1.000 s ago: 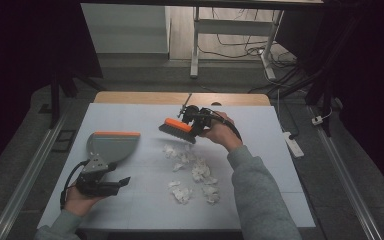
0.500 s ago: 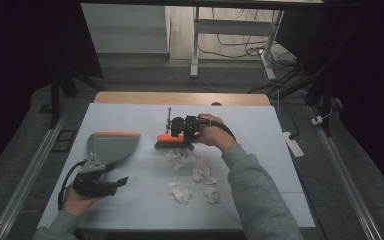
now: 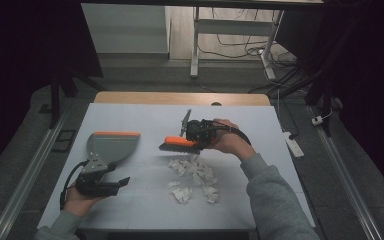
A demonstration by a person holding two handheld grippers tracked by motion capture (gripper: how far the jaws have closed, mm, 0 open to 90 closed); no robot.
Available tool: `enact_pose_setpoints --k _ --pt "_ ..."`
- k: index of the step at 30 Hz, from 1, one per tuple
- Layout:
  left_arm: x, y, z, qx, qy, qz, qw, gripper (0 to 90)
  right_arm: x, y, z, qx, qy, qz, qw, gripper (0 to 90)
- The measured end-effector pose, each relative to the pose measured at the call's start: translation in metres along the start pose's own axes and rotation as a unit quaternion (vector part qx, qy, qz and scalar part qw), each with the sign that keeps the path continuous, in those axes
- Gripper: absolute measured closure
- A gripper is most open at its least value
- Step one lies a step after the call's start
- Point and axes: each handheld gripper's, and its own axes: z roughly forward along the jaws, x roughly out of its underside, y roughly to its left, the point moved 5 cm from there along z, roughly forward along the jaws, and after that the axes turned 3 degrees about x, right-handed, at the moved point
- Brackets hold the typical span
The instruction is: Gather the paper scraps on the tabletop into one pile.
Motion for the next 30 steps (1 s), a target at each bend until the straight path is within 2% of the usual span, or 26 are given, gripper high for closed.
enact_pose_setpoints --k 3,7,8,9,12,16,20,24,26,30 --pt "0.0 0.001 0.0 0.0 0.0 0.0 1.0 28.3 0.001 -0.007 -0.009 0.01 -0.028 0.025 0.9992 70.4" --pt "0.0 0.001 -0.001 -0.001 -0.002 -0.001 1.0 28.3 0.005 -0.011 -0.018 0.009 -0.051 0.068 0.9963 70.4" --pt "0.0 0.001 -0.001 0.0 -0.002 -0.001 1.0 28.3 0.006 -0.011 -0.021 0.006 -0.055 0.081 0.9952 70.4" --pt "0.0 0.001 -0.001 -0.001 -0.003 -0.002 1.0 28.4 0.007 -0.01 -0.024 0.002 -0.063 0.102 0.9928 70.4" --pt "0.0 0.001 -0.001 -0.001 -0.002 -0.001 1.0 28.3 0.008 -0.003 -0.033 -0.018 -0.083 0.127 0.9883 70.4" --pt "0.0 0.001 -0.001 0.0 -0.001 -0.001 1.0 28.3 0.006 0.021 -0.046 -0.044 -0.082 0.133 0.9868 70.4" --pt "0.0 0.002 -0.001 0.0 -0.002 -0.001 1.0 28.3 0.001 0.055 -0.053 -0.084 -0.079 0.139 0.9835 70.4" --pt "0.0 0.003 -0.001 -0.002 -0.003 -0.003 1.0 28.4 -0.002 0.093 -0.048 -0.119 -0.047 0.13 0.9833 70.4" --pt "0.0 0.004 -0.001 -0.002 -0.003 -0.003 1.0 28.4 -0.002 0.11 -0.042 -0.138 -0.032 0.13 0.9814 70.4" --pt "0.0 0.004 0.0 -0.001 -0.001 -0.002 1.0 28.4 -0.003 0.134 -0.031 -0.167 -0.006 0.119 0.9787 70.4"
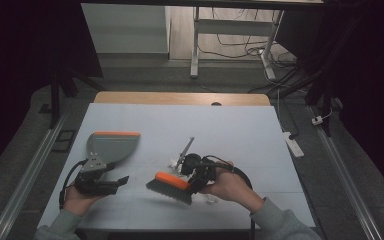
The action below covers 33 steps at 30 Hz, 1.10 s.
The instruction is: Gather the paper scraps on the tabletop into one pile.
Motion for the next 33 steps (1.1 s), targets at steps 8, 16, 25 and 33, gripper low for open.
enact_pose_setpoints --k 8,16,25,33 --pt "0.0 0.0 0.0 0.0 0.0 0.001 1.0 28.4 0.001 -0.013 0.021 0.036 0.036 0.014 0.9986 70.3" --pt "0.001 0.001 -0.001 0.0 0.0 0.0 1.0 28.3 0.009 -0.048 0.01 0.078 0.028 0.092 0.9923 70.3" --pt "0.0 0.0 0.0 -0.001 0.001 0.001 1.0 28.4 -0.011 -0.046 -0.028 0.067 -0.08 0.13 0.9861 70.3" --pt "0.0 0.001 0.0 -0.002 0.0 0.001 1.0 28.4 -0.046 -0.048 0.011 0.004 -0.065 0.16 0.9849 70.3"
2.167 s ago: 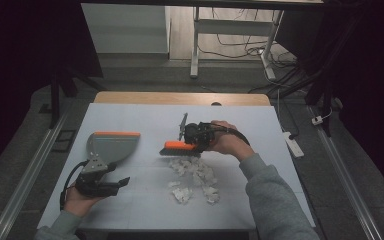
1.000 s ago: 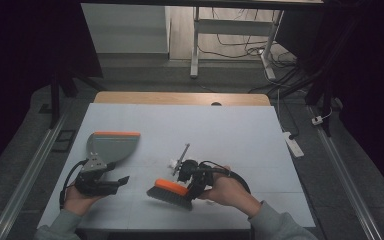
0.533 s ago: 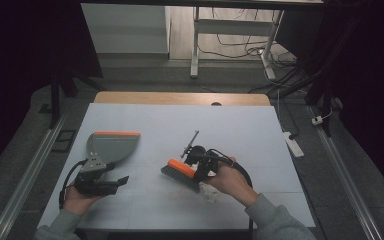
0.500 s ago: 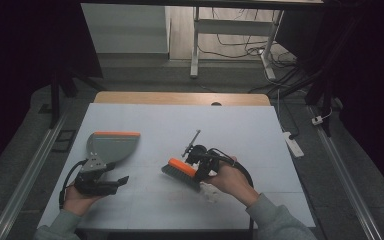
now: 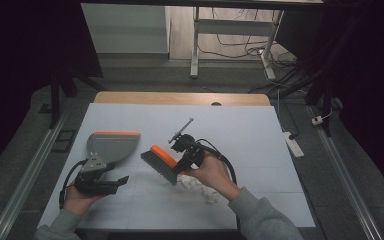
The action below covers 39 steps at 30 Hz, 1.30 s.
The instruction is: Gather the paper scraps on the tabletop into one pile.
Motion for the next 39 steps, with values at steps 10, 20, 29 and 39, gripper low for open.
enact_pose_setpoints --k 10,20,29,39 --pt "0.0 0.0 -0.001 0.001 -0.001 0.001 1.0 28.5 0.011 -0.048 0.015 0.002 0.037 0.092 0.9951 70.3" --pt "0.0 -0.002 0.002 0.0 0.003 0.004 1.0 28.4 0.024 -0.051 -0.027 0.011 -0.035 0.048 0.9982 70.3" --pt "0.0 -0.002 0.002 -0.001 0.004 0.005 1.0 28.4 0.044 -0.041 -0.092 0.045 -0.072 -0.057 0.9948 70.3" --pt "0.0 -0.001 0.003 -0.001 0.006 0.003 1.0 28.3 0.11 -0.02 -0.06 -0.009 0.06 -0.198 0.9784 70.3"
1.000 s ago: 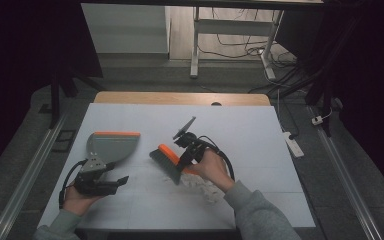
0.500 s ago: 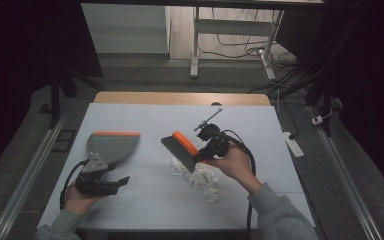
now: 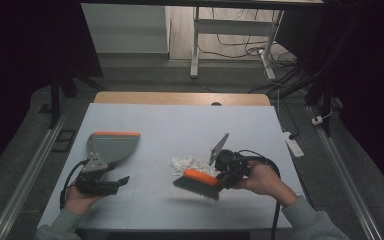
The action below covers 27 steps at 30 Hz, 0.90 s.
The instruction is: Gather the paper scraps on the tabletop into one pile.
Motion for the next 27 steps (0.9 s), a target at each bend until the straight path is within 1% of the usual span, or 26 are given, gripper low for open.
enact_pose_setpoints --k 2,5,7,11,13,14,15,16,17,18,19,20,21,23,24,26,27 --pt "0.0 -0.001 0.001 0.0 0.001 0.001 1.0 28.3 0.005 0.005 0.006 -0.01 0.018 -0.02 0.9996 70.3" --pt "0.0 -0.001 0.001 0.0 0.003 0.002 1.0 28.2 0.008 0.005 0.016 0.006 0.044 -0.041 0.9982 70.3" --pt "0.0 -0.001 0.001 -0.001 0.003 0.002 1.0 28.2 0.006 0.003 0.021 0.019 0.054 -0.045 0.9974 70.3" --pt "0.0 0.0 0.001 0.0 0.003 0.002 1.0 28.2 -0.004 -0.007 0.027 0.049 0.054 -0.057 0.9957 70.3" --pt "0.0 0.0 0.001 0.0 0.004 0.003 1.0 28.2 -0.008 -0.014 0.026 0.066 0.056 -0.061 0.9944 70.3" --pt "0.001 -0.001 0.001 0.0 0.004 0.003 1.0 28.2 -0.01 -0.019 0.026 0.077 0.052 -0.065 0.9936 70.3" --pt "0.001 -0.001 0.001 0.0 0.004 0.003 1.0 28.2 -0.012 -0.026 0.026 0.094 0.042 -0.073 0.9919 70.3" --pt "0.001 -0.001 0.001 0.0 0.004 0.003 1.0 28.2 -0.012 -0.03 0.025 0.1 0.048 -0.064 0.9918 70.3" --pt "0.001 -0.001 0.001 0.0 0.004 0.003 1.0 28.2 -0.012 -0.033 0.025 0.104 0.042 -0.06 0.9918 70.3" --pt "0.001 -0.001 0.001 0.0 0.005 0.004 1.0 28.2 -0.012 -0.035 0.025 0.101 0.033 -0.067 0.9921 70.3" --pt "0.001 -0.001 0.001 0.001 0.005 0.004 1.0 28.2 -0.012 -0.035 0.024 0.099 0.027 -0.072 0.9921 70.3" --pt "0.001 0.0 0.001 0.0 0.005 0.004 1.0 28.2 -0.012 -0.033 0.023 0.099 0.023 -0.07 0.9923 70.3" --pt "0.001 0.0 0.001 0.0 0.005 0.003 1.0 28.2 -0.012 -0.031 0.021 0.1 0.009 -0.077 0.992 70.3" --pt "0.001 0.0 0.002 0.0 0.005 0.003 1.0 28.2 -0.01 -0.028 0.011 0.087 -0.024 -0.061 0.994 70.3" --pt "0.001 -0.001 0.002 0.0 0.005 0.004 1.0 28.2 -0.009 -0.028 0.004 0.086 -0.038 -0.043 0.9947 70.3" --pt "0.0 -0.002 0.002 -0.001 0.005 0.006 1.0 28.2 -0.006 -0.032 -0.009 0.087 -0.075 -0.028 0.993 70.3" --pt "0.0 -0.002 0.002 0.0 0.005 0.006 1.0 28.2 -0.004 -0.035 -0.014 0.089 -0.091 -0.022 0.9916 70.3"
